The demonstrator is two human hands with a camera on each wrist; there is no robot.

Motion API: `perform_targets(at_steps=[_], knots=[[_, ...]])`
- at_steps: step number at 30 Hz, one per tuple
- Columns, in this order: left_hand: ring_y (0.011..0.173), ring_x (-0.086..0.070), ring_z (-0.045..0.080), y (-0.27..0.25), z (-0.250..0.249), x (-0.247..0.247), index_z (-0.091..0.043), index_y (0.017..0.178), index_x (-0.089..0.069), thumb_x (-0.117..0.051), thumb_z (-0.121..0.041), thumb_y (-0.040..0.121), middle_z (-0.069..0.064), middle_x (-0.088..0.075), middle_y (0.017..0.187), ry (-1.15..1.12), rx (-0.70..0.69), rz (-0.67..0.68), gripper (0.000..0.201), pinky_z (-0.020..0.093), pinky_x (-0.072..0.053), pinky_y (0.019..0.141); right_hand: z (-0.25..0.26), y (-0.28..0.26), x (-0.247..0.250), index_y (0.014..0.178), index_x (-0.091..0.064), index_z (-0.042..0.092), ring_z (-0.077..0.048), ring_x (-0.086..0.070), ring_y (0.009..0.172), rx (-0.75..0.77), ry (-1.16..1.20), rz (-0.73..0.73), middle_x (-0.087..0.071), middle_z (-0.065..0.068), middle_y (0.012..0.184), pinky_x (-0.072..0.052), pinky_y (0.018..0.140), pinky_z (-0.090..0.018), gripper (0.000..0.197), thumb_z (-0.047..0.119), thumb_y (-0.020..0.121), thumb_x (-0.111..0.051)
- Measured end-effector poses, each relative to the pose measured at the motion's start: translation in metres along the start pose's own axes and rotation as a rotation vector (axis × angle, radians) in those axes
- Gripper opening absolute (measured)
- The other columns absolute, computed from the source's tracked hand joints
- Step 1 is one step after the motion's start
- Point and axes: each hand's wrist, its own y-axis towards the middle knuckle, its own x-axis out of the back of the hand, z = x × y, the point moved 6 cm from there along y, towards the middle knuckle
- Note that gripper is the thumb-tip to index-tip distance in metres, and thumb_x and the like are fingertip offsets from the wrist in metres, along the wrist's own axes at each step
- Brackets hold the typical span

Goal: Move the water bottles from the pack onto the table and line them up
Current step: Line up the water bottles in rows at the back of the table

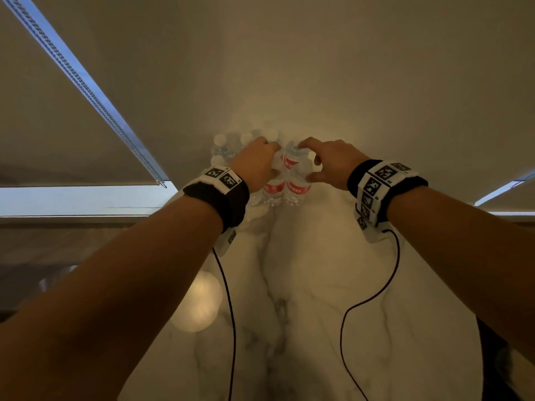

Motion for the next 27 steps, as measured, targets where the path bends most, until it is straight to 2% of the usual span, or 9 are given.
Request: perform_targets(at_steps=[3,6,11,14,17,19,21,24,27], knots=[[0.114,-0.057,0.033,-0.03,-0.003,0.011,-0.009,0.142,-0.047,-0.068,-0.024,0.092,0.017,-0.053,0.129,-0.058,0.001,-0.105,0.056,0.035,-0.043,0.095,0.001,-0.036,0.004,0.135,-0.042,0.025,-0.023,-0.059,0.091,-0.017,-0.038,0.017,-0.066,-0.007,0.111,-0.049,0.081,-0.036,0.062,0.044,0.083,-0.069],[0.101,-0.059,0.023,-0.083,-0.02,0.021,-0.012,0.132,-0.058,-0.066,-0.029,0.094,0.006,-0.058,0.116,-0.138,-0.026,-0.18,0.043,0.03,-0.045,0.089,0.01,-0.093,0.005,0.128,-0.052,0.024,-0.016,-0.057,0.084,0.028,-0.068,0.055,-0.067,0.0,0.108,-0.044,0.075,-0.03,0.051,0.048,0.085,-0.064],[0.085,-0.064,0.009,-0.208,-0.069,0.01,-0.019,0.118,-0.069,-0.064,-0.03,0.096,-0.005,-0.068,0.1,-0.231,-0.106,-0.123,0.026,0.005,-0.044,0.07,0.032,-0.212,-0.018,0.119,-0.058,0.031,-0.012,-0.06,0.08,0.145,-0.041,0.163,-0.064,0.009,0.097,-0.05,0.075,-0.031,0.04,0.052,0.085,-0.061],[0.082,-0.064,0.005,-0.278,-0.089,-0.017,-0.023,0.112,-0.073,-0.064,-0.033,0.095,-0.007,-0.071,0.098,-0.27,-0.15,-0.02,0.022,0.008,-0.046,0.07,0.046,-0.28,-0.049,0.114,-0.06,0.034,-0.008,-0.058,0.078,0.196,0.01,0.244,-0.061,0.013,0.092,-0.052,0.076,-0.032,0.035,0.053,0.085,-0.06],[0.078,-0.065,0.006,-0.338,-0.104,-0.044,-0.026,0.106,-0.076,-0.064,-0.038,0.094,-0.008,-0.071,0.094,-0.316,-0.172,0.103,0.021,0.019,-0.053,0.072,0.06,-0.338,-0.082,0.111,-0.06,0.038,-0.005,-0.058,0.078,0.209,0.057,0.306,-0.059,0.014,0.091,-0.051,0.076,-0.03,0.037,0.062,0.084,-0.052],[0.078,-0.064,0.005,-0.368,-0.112,-0.06,-0.029,0.104,-0.076,-0.06,-0.048,0.093,-0.011,-0.069,0.092,-0.313,-0.197,0.201,0.026,0.025,-0.054,0.071,0.07,-0.369,-0.104,0.112,-0.057,0.04,-0.003,-0.058,0.079,0.206,0.08,0.352,-0.057,0.016,0.092,-0.052,0.077,-0.029,0.049,0.073,0.08,-0.04],[0.081,-0.061,0.002,-0.391,-0.114,-0.075,-0.034,0.105,-0.073,-0.057,-0.062,0.089,-0.015,-0.064,0.094,-0.271,-0.219,0.297,0.036,0.024,-0.053,0.073,0.079,-0.393,-0.122,0.115,-0.054,0.042,-0.004,-0.057,0.082,0.188,0.089,0.377,-0.053,0.016,0.098,-0.052,0.077,-0.029,0.055,0.079,0.077,-0.037],[0.094,-0.052,0.0,-0.414,-0.111,-0.096,-0.041,0.115,-0.064,-0.061,-0.074,0.077,-0.019,-0.053,0.11,-0.148,-0.236,0.411,0.05,0.022,-0.049,0.085,0.087,-0.418,-0.142,0.12,-0.05,0.04,-0.012,-0.058,0.086,0.123,0.067,0.374,-0.045,0.01,0.112,-0.05,0.079,-0.029,0.047,0.067,0.082,-0.05],[0.096,-0.054,0.006,-0.424,-0.109,-0.108,-0.038,0.118,-0.059,-0.07,-0.056,0.082,-0.015,-0.046,0.115,-0.164,-0.237,0.43,0.042,0.026,-0.051,0.087,0.089,-0.425,-0.151,0.124,-0.049,0.032,-0.019,-0.06,0.086,0.051,0.02,0.305,-0.044,0.002,0.117,-0.047,0.077,-0.03,0.036,0.047,0.091,-0.054]])
